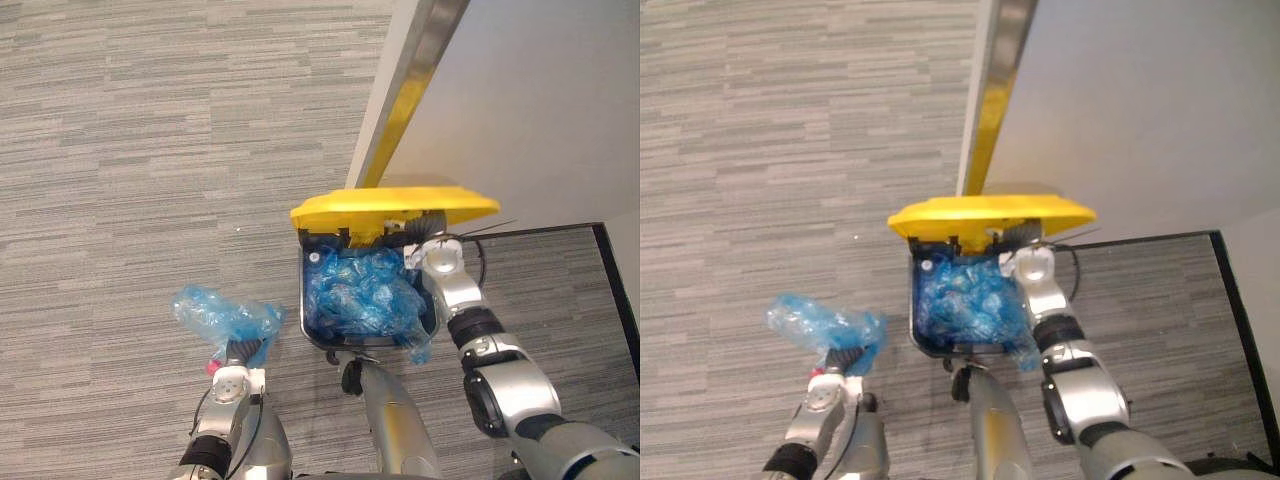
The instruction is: Gather rubbish on tea table into small bin, then transfer packed bag to large trash can.
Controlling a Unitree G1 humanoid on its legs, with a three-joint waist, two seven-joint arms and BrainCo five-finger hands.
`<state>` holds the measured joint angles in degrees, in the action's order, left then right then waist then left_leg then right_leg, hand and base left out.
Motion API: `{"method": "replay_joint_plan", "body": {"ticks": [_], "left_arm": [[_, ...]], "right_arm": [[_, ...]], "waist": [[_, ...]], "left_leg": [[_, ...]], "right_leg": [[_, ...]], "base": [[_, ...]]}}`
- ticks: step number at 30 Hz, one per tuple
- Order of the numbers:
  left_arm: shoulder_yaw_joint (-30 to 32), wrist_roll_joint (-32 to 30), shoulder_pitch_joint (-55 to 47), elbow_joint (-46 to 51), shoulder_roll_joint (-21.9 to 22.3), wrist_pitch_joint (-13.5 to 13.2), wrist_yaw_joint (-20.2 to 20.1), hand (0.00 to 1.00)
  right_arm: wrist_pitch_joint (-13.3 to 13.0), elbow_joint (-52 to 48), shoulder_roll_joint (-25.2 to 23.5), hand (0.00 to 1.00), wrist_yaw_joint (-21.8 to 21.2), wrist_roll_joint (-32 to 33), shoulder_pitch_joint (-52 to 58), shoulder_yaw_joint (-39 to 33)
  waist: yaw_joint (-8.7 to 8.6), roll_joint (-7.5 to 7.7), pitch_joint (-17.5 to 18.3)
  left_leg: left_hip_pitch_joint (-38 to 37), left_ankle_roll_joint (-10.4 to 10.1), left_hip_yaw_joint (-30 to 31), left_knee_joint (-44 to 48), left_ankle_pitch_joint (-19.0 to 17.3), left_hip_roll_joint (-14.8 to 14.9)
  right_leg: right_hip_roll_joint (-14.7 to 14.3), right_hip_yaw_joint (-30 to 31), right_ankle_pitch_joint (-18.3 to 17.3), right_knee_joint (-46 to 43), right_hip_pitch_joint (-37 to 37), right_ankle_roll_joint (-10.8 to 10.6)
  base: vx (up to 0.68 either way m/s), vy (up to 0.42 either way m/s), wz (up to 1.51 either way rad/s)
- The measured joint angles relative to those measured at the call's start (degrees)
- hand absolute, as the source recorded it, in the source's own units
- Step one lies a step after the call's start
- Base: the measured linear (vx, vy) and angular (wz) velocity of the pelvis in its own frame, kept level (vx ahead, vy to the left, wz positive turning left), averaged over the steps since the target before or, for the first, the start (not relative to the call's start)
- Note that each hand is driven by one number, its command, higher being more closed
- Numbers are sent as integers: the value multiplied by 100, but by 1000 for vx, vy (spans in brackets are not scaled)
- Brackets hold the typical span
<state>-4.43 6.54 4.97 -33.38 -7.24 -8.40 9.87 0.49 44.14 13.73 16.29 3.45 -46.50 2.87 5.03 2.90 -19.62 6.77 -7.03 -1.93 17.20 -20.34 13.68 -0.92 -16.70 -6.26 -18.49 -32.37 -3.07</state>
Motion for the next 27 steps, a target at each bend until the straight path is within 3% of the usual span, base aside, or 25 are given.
{"method": "replay_joint_plan", "body": {"ticks": [4, 14, 17, 27], "left_arm": [[-337, 167, 7, 615, -111, -38, -16, 100], [-1148, 623, 175, 2244, -117, -107, -275, 100], [-1520, 793, 503, 3046, -158, -278, -264, 100], [-2262, 923, 1305, 3373, -33, -348, -251, 100]], "right_arm": [[-2, 0, 15, 0, 22, 172, -160, 0], [0, 0, 165, 0, -47, 340, -299, 64], [1, 0, 253, 0, -83, 374, -389, 169], [2, 0, 273, 0, -212, 549, -602, 436]], "waist": [[-69, 133, -144], [-188, 89, -304], [-198, 85, -313], [-334, 71, -321]], "left_leg": [[-6, -4, -14, 12, 0, -25], [-97, -8, -53, 198, -30, -127], [-99, -46, -93, 204, -55, -180], [-96, -74, -230, 215, -71, -205]], "right_leg": [[5, 63, 76, 90, 59, -37], [78, 158, 141, 101, 230, 13], [90, 225, 233, 197, 242, 33], [32, 367, 388, 365, 240, 133]], "base": [[-57, -9, 1], [-14, 6, -1], [-48, 27, -8], [0, 6, -7]]}}
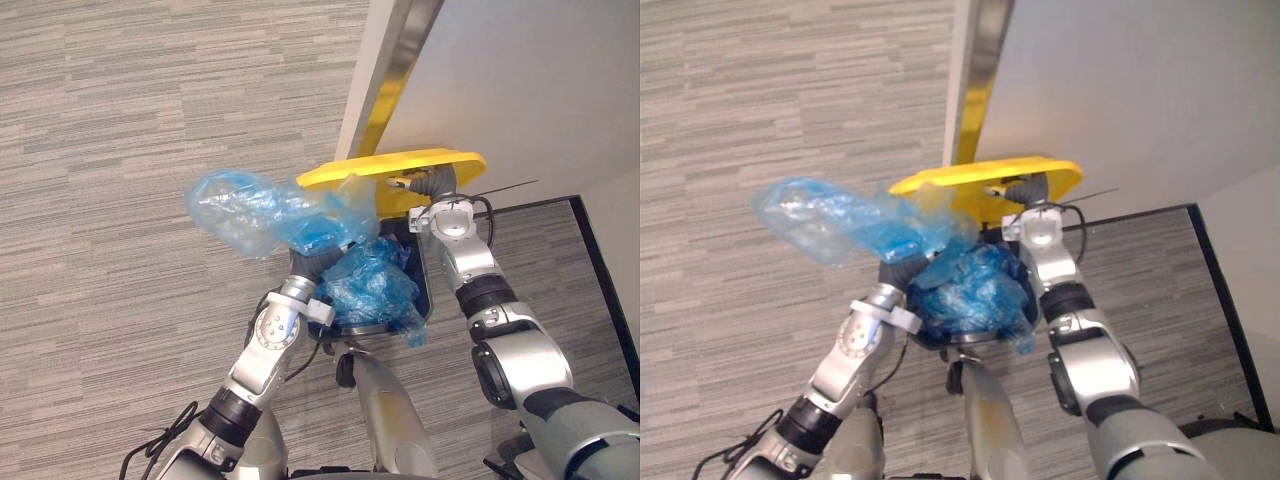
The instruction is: Gather rubbish on tea table into small bin, then transfer packed bag to large trash can.
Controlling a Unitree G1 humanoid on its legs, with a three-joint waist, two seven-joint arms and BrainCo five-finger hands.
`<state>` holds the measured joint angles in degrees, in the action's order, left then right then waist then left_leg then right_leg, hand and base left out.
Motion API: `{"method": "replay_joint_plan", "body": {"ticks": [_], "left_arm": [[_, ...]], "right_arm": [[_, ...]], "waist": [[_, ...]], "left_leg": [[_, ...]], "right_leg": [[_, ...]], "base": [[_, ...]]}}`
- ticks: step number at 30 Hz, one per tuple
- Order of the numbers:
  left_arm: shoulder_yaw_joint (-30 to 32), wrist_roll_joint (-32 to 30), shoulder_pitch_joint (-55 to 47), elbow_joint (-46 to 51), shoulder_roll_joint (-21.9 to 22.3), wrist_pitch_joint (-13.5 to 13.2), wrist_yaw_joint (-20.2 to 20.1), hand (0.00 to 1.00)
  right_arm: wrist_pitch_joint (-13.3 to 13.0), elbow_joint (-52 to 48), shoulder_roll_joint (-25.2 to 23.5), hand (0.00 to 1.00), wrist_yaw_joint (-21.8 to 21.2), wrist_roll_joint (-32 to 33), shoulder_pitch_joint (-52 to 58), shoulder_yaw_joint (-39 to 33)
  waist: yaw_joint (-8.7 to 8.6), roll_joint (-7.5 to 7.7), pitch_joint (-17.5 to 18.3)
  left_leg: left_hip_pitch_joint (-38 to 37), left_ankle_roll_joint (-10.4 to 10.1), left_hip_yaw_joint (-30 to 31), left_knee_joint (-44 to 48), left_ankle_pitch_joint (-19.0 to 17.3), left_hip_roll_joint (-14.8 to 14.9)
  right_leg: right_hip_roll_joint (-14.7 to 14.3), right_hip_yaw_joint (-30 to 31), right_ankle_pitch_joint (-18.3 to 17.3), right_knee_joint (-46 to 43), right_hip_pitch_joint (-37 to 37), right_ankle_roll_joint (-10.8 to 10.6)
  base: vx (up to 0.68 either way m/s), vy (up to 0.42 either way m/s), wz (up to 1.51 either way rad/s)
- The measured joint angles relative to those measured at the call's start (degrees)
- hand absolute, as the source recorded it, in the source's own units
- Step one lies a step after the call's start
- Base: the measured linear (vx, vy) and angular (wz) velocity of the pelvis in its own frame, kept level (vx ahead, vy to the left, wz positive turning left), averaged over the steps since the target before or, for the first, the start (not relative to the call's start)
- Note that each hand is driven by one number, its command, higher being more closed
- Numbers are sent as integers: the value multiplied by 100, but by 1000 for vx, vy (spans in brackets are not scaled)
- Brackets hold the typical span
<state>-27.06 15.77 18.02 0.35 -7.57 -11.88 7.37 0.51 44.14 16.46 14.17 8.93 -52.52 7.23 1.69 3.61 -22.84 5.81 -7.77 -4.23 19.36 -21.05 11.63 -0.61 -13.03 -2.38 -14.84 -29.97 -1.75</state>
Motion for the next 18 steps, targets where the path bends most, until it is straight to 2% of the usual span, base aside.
{"method": "replay_joint_plan", "body": {"ticks": [2, 4, 7, 9, 11, 13, 18], "left_arm": [[-64, -73, 152, -122, 15, -1, 17, 100], [-87, -203, 459, -686, 87, 18, 33, 100], [39, -338, 760, -1480, 109, 134, 146, 100], [163, -394, 923, -1875, 109, 236, 214, 100], [293, -493, 1211, -2308, 109, 336, 265, 100], [361, -667, 1613, -2885, 119, 437, 285, 100], [553, -1013, 2071, -3819, 224, 612, 391, 100]], "right_arm": [[0, 0, 32, 0, -12, 0, -68, 33], [0, -4, 165, 0, -15, -1, -163, 37], [-4, -85, 222, 0, -2, -2, -255, 36], [-2, -247, 252, 0, 30, -3, -384, 27], [-7, -631, 318, 0, 74, -5, -391, 9], [-8, -936, 338, 0, 178, -4, -386, -42], [-8, -1346, 237, 0, 274, -2, -353, -44]], "waist": [[-6, -13, -16], [-25, -60, -64], [-82, -46, -176], [-132, -34, -216], [-144, 11, -469], [-163, 90, -536], [-172, 203, -638]], "left_leg": [[47, -30, -18, 49, -21, 2], [180, -30, -7, 172, -48, 6], [339, -3, 10, 315, -82, 12], [617, -66, 15, 537, -158, 38], [745, -81, 48, 724, -207, 84], [1047, -142, 140, 883, -249, 123], [1258, -188, 163, 993, -271, 251]], "right_leg": [[-33, 36, 74, 107, 0, 5], [-37, 35, 163, 224, -14, -22], [-39, 29, 254, 331, -44, -46], [-43, 30, 300, 334, -226, -118], [-68, 19, 334, 339, -261, -170], [-114, 39, 363, 351, -463, -213], [-237, 39, 381, 391, -599, -195]], "base": [[-14, 16, -11], [0, 0, 0], [-11, -2, 0], [-39, -11, -3], [-16, -17, 1], [-20, -47, 7], [24, -54, -1]]}}
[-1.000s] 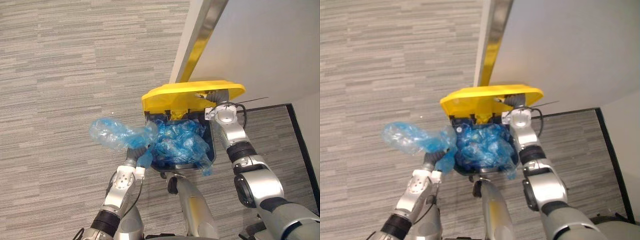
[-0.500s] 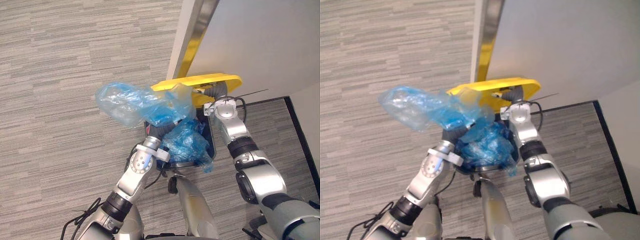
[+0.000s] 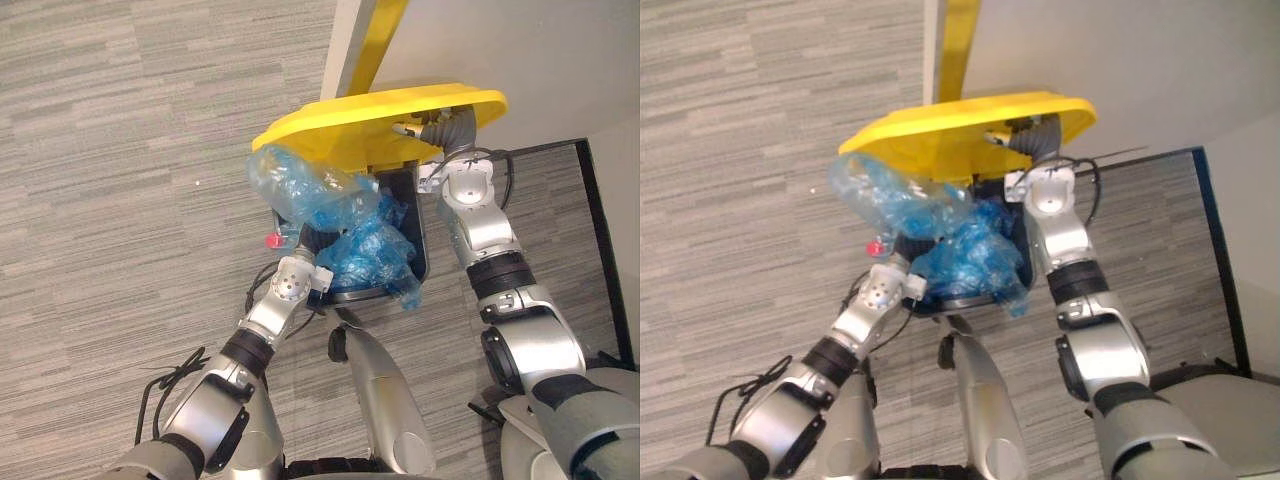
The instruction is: Gather rubbish on tea table into small bin, then transfer packed bag to large trash can.
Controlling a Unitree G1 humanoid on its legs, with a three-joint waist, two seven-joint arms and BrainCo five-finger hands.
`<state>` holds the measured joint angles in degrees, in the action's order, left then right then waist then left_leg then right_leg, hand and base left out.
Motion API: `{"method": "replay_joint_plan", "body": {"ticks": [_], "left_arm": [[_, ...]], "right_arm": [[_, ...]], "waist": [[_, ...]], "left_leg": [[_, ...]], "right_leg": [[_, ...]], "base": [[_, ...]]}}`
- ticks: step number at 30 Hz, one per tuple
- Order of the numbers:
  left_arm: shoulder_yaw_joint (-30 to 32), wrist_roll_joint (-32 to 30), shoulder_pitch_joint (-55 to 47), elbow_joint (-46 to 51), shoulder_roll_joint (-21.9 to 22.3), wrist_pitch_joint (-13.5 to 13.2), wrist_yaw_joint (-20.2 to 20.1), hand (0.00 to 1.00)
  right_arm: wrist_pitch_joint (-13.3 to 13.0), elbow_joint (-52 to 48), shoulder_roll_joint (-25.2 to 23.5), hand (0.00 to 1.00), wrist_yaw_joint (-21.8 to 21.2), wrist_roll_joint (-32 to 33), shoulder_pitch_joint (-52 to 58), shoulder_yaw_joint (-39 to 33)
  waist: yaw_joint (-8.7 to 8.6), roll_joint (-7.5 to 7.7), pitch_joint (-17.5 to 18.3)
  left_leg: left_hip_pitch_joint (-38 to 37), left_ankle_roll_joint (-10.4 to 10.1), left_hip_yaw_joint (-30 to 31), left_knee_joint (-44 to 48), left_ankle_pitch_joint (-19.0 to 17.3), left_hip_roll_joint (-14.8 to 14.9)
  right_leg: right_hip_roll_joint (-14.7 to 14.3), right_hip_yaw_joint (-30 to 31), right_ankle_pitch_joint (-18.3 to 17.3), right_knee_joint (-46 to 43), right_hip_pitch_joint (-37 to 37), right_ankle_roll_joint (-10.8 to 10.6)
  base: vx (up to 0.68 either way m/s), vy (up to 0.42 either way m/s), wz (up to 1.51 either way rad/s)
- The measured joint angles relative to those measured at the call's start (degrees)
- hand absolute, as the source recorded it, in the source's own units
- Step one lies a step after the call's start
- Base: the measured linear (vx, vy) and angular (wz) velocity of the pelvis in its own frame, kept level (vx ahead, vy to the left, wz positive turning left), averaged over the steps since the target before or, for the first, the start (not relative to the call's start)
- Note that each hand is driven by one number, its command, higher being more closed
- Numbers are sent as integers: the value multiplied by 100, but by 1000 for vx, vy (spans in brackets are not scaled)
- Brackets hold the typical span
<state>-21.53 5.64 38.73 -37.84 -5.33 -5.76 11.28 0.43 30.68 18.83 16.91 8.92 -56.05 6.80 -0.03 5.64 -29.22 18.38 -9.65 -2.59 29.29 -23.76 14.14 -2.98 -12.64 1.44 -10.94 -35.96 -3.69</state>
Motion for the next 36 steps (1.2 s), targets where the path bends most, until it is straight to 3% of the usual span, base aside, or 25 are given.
{"method": "replay_joint_plan", "body": {"ticks": [4, 5, 11, 13, 19, 28, 32, 36], "left_arm": [[74, -326, 212, -549, 90, 149, 0, 100], [199, -445, 272, -656, 175, 172, -11, 0], [765, -1060, 521, -1292, 524, 333, -20, 0], [1160, -1727, 582, -1563, 642, 630, -24, 0], [1372, -2467, 543, -1576, 723, 910, -14, 0], [1286, -2586, 139, -1418, 655, 1014, 108, 0], [1034, -2578, -415, -746, 370, 998, 119, 0], [932, -2464, -1053, -54, 81, 875, 121, 0]], "right_arm": [[-2, -409, -86, 0, 35, 11, 100, 2], [-4, -565, -99, 0, 60, 13, 102, 2], [-17, -827, -404, 0, 90, 25, 107, 25], [-21, -1075, -535, 0, 80, 25, 113, 173], [-59, -1336, -587, 0, -83, 24, 113, 519], [-56, -1107, -745, 0, -268, -33, 543, 615], [-84, -805, -731, 0, -398, -242, 906, 669], [-81, -496, -711, 0, -513, -453, 1456, 632]], "waist": [[-22, 26, -15], [-19, 26, -15], [-15, 77, -39], [-25, 77, -39], [33, 92, -29], [50, 172, 17], [92, 185, 38], [188, 187, 301]], "left_leg": [[156, -24, -7, 26, -14, 85], [276, -70, -21, 108, -41, 132], [363, -153, -139, 198, -75, 245], [355, -148, -189, 198, -77, 250], [251, -157, -269, 166, -68, 218], [-306, -21, -295, -324, 168, -35], [-586, 98, -211, -509, 238, -120], [-608, 211, -140, -654, 321, -206]], "right_leg": [[-68, -1, 17, 46, -136, 4], [-100, -1, 22, 48, -236, -3], [-213, 15, 67, 76, -322, 66], [-222, 38, 82, 96, -328, 81], [-211, 82, 108, 69, -292, 117], [-16, 110, 107, 129, 117, 113], [56, 87, 110, 175, 392, 109], [149, 39, 114, 214, 421, 105]], "base": [[51, -35, -5], [61, -32, -12], [66, -12, -9], [60, 1, -7], [39, 4, -3], [53, 11, 7], [34, -10, 14], [38, -22, 13]]}}
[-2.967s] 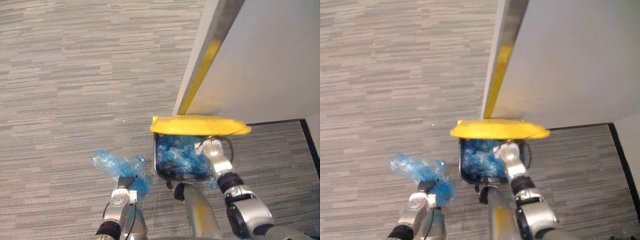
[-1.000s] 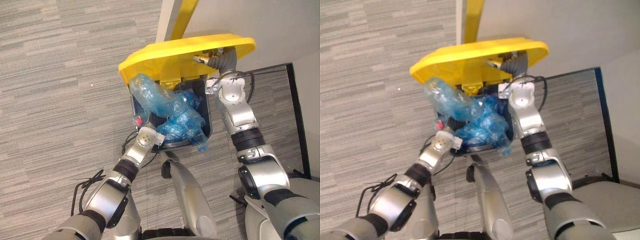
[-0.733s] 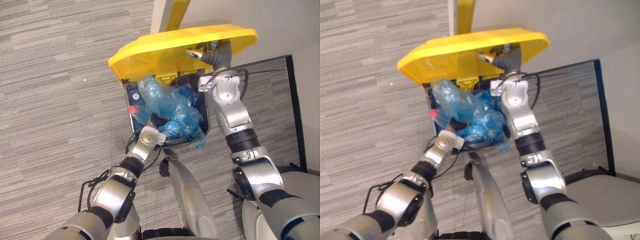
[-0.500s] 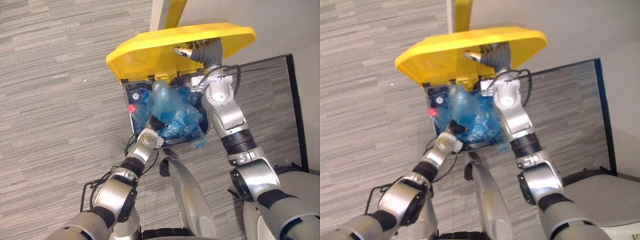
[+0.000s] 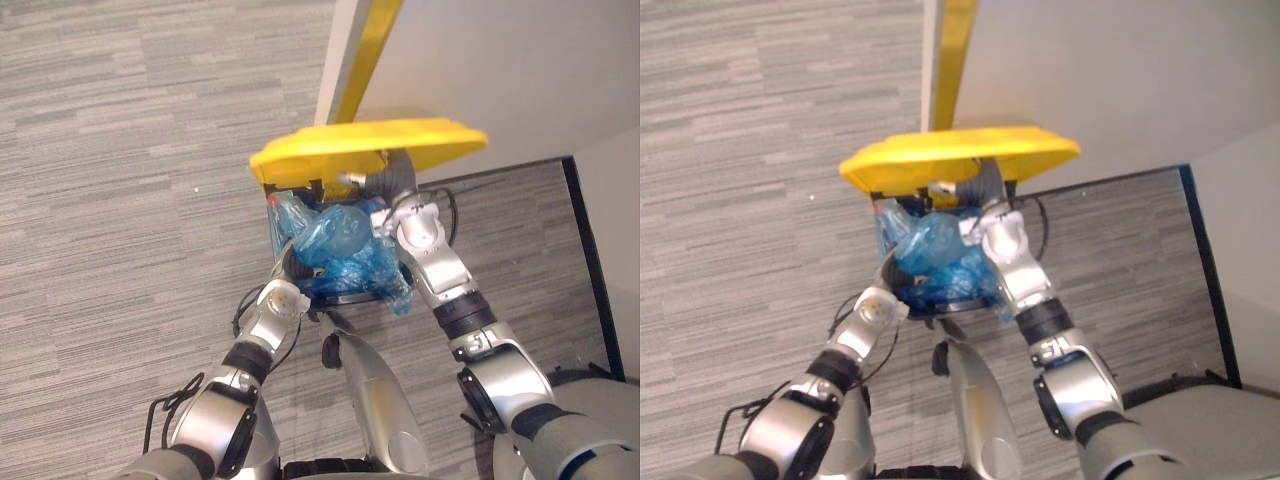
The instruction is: Gather rubbish on tea table into small bin, then transfer packed bag to large trash can.
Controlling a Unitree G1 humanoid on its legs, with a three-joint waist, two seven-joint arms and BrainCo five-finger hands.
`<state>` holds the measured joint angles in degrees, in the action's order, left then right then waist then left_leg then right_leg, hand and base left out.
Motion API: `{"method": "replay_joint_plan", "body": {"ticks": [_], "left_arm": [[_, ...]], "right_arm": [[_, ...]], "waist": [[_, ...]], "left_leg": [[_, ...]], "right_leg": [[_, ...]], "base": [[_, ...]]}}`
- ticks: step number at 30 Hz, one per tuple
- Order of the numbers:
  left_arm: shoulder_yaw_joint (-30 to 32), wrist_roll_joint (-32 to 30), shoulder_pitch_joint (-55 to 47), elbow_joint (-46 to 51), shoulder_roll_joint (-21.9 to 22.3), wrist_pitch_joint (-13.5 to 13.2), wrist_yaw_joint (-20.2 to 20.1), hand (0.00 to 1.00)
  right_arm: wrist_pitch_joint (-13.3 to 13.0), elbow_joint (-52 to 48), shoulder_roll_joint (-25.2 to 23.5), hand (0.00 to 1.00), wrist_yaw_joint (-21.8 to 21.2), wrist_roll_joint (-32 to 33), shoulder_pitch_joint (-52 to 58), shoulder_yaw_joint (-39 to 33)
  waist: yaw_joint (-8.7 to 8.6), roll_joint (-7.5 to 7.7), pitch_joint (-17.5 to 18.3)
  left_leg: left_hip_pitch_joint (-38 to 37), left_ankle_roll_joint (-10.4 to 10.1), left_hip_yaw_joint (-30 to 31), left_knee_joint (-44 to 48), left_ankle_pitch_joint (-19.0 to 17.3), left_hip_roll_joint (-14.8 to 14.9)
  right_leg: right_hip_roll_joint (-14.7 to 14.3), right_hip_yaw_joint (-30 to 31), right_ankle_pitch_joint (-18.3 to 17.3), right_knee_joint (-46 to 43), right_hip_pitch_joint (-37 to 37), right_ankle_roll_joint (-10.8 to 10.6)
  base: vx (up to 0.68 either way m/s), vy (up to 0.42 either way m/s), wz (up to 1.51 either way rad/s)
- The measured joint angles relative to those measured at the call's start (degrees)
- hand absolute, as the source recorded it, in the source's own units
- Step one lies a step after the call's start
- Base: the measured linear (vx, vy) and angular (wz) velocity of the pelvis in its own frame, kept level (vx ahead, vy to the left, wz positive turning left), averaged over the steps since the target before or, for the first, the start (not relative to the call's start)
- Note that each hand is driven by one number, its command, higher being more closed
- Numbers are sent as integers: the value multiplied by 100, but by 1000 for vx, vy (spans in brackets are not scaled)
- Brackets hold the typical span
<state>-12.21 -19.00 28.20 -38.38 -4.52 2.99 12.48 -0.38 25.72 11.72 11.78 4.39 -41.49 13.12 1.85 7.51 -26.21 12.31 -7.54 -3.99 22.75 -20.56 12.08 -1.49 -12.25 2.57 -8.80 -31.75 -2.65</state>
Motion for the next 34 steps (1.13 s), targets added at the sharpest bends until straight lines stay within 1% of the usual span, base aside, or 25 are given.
{"method": "replay_joint_plan", "body": {"ticks": [3, 4, 5, 7, 10, 12, 15, 16, 17, 18, 19, 20, 21, 22, 23, 24, 25, 26, 27, 28, 29, 30, 31, 32, 34], "left_arm": [[-12, 219, -565, 605, -183, -156, -28, 0], [-4, 310, -834, 794, -218, -244, -40, 0], [23, 357, -1043, 920, -274, -283, -48, 0], [258, 515, -1690, 1276, -347, -393, -164, 0], [594, 568, -2237, 1296, -393, -469, -178, 0], [931, 616, -2559, 1019, -441, -483, -243, 0], [1422, 780, -2706, -7, -474, -438, -273, 0], [1574, 817, -2727, -386, -413, -397, -275, 0], [1673, 861, -2783, -631, -384, -373, -274, 0], [1910, 948, -2780, -892, -317, -330, -280, 0], [2006, 960, -2791, -1092, -330, -305, -272, 0], [2035, 1010, -2832, -1224, -347, -254, -275, 0], [2047, 1019, -2832, -1228, -350, -249, -276, 0], [2135, 1026, -2788, -1278, -302, -227, -289, 0], [2230, 1038, -2815, -1341, -166, -215, -289, 0], [2379, 1143, -2868, -1358, 78, -225, -306, 0], [2455, 1245, -2894, -1364, 212, -248, -360, 0], [2526, 1282, -2879, -1370, 173, -239, -408, 0], [2532, 1378, -2815, -1501, 249, -259, -423, 0], [2532, 1450, -2854, -1631, 390, -262, -437, 0], [2524, 1472, -2847, -1705, 448, -259, -458, 0], [2511, 1486, -2846, -1770, 511, -263, -526, 0], [2467, 1534, -2837, -1808, 530, -266, -560, 0], [2459, 1579, -2833, -1855, 521, -266, -627, 0], [2460, 1578, -2841, -1879, 462, -266, -665, 0]], "right_arm": [[47, 283, -2, 0, -65, -190, 414, -273], [65, 318, -3, 0, -80, -225, 626, -404], [67, 333, -8, 0, -91, -231, 750, -462], [80, 447, -85, 0, -177, -433, 1157, -593], [85, 452, -170, 0, -221, -460, 1579, -659], [88, 454, -365, 0, -260, -588, 1865, -731], [89, 451, -601, 0, -345, -746, 2277, -732], [93, 452, -656, 0, -381, -862, 2442, -730], [90, 454, -698, 0, -401, -890, 2573, -730], [92, 472, -728, 0, -417, -899, 2791, -732], [83, 583, -763, 0, -431, -914, 3065, -749], [70, 848, -869, 0, -453, -971, 3394, -865], [66, 922, -896, 0, -455, -1002, 3443, -896], [61, 1148, -955, 0, -461, -1123, 3621, -1018], [68, 1319, -945, 0, -465, -1127, 3719, -1075], [86, 1468, -898, 0, -458, -1136, 3781, -1228], [68, 1668, -957, 0, -432, -1204, 4090, -1430], [93, 1944, -1036, 0, -411, -1283, 4218, -1548], [139, 2310, -969, 0, -398, -1340, 4259, -1705], [141, 2554, -929, 0, -385, -1333, 4305, -1939], [146, 2634, -920, 0, -375, -1339, 4302, -2039], [150, 2804, -907, 0, -367, -1340, 4303, -2182], [148, 2940, -891, 0, -361, -1337, 4311, -2273], [168, 3053, -876, 0, -357, -1340, 4282, -2357], [203, 3174, -865, 0, -355, -1336, 4242, -2445]], "waist": [[44, -32, 78], [115, -37, 190], [137, -56, 237], [148, -152, 286], [175, -201, 351], [197, -215, 350], [206, -218, 360], [213, -308, 357], [212, -365, 402], [189, -334, 501], [164, -339, 522], [152, -312, 631], [140, -300, 651], [88, -366, 727], [142, -523, 832], [177, -731, 942], [16, -494, 1088], [33, -301, 1228], [52, -526, 1344], [44, -613, 1585], [14, -685, 1681], [-11, -640, 1801], [-18, -699, 1850], [-22, -699, 1878], [-20, -683, 1891]], "left_leg": [[-117, 12, 147, -3, 9, -17], [-119, 8, 154, -1, 11, -40], [-141, 15, 162, 6, 15, -58], [-387, 19, 218, 53, 13, -92], [-480, 58, 239, 180, -13, -225], [-576, 81, 229, 277, -28, -343], [-632, 110, 157, 529, -85, -420], [-603, 153, 121, 504, -41, -318], [-546, 23, 34, 449, 85, -271], [-500, -41, -14, 352, 225, -243], [-607, -100, -10, 192, 364, -243], [-613, -125, -18, 192, 391, -264], [-601, -129, -24, 214, 387, -283], [-521, -129, -39, 205, 384, -254], [-527, -39, -59, 103, 436, -134], [-501, 169, -294, -177, 602, 127], [-729, -141, -461, -434, 766, -133], [-837, -223, -542, -601, 857, -257], [-826, -232, -507, -712, 909, -101], [-837, -68, -505, -982, 1017, -20], [-864, 39, -506, -1107, 1101, -23], [-904, 167, -506, -1371, 1243, -58], [-1019, 146, -509, -1579, 1364, -66], [-1118, 110, -508, -1806, 1481, -69], [-1155, 5, -504, -1926, 1573, -119]], "right_leg": [[58, -115, -12, 1, 195, 9], [84, -118, -14, -12, 199, 7], [108, -125, -15, -16, 234, 6], [165, -173, -43, -42, 523, -21], [312, -159, -66, -151, 639, -30], [416, -105, -38, -188, 747, -66], [476, -13, 16, -90, 907, -203], [471, -19, -192, -182, 841, -406], [493, 68, -194, -709, 598, -121], [573, 215, -271, -1896, 275, 350], [708, 361, -670, -3173, 274, 409], [805, 665, -1142, -3763, 510, 280], [803, 725, -1202, -3661, 538, 183], [633, 671, -1446, -3099, 786, -82], [402, 607, -1479, -2282, 1050, 52], [355, 524, -1468, -2797, 987, 239], [831, 587, -1965, -3409, 1240, 30], [811, 691, -2517, -2768, 1561, 264], [654, 602, -2227, -2450, 1680, 326], [464, 640, -1923, -1949, 1742, 366], [430, 638, -1815, -1765, 1802, 362], [406, 631, -1687, -1527, 1830, 349], [372, 643, -1577, -1335, 1919, 337], [333, 650, -1427, -1074, 2025, 305], [341, 664, -1237, -772, 2157, 235]], "base": [[33, -6, 18], [19, 5, 15], [15, 16, 10], [1, 33, 13], [-58, 48, 8], [-128, 61, -1], [-164, 70, -14], [-210, 17, -23], [-203, -16, -17], [-112, -80, 5], [-26, -143, 19], [3, -126, 19], [-33, -166, 11], [-26, -125, -20], [-21, -135, -61], [19, -93, -46], [38, -101, -31], [41, -136, 1], [-4, -82, -42], [-16, -23, -35], [-19, 36, -24], [0, 0, 0], [19, 50, 4], [10, 80, 2], [-12, 111, 3]]}}
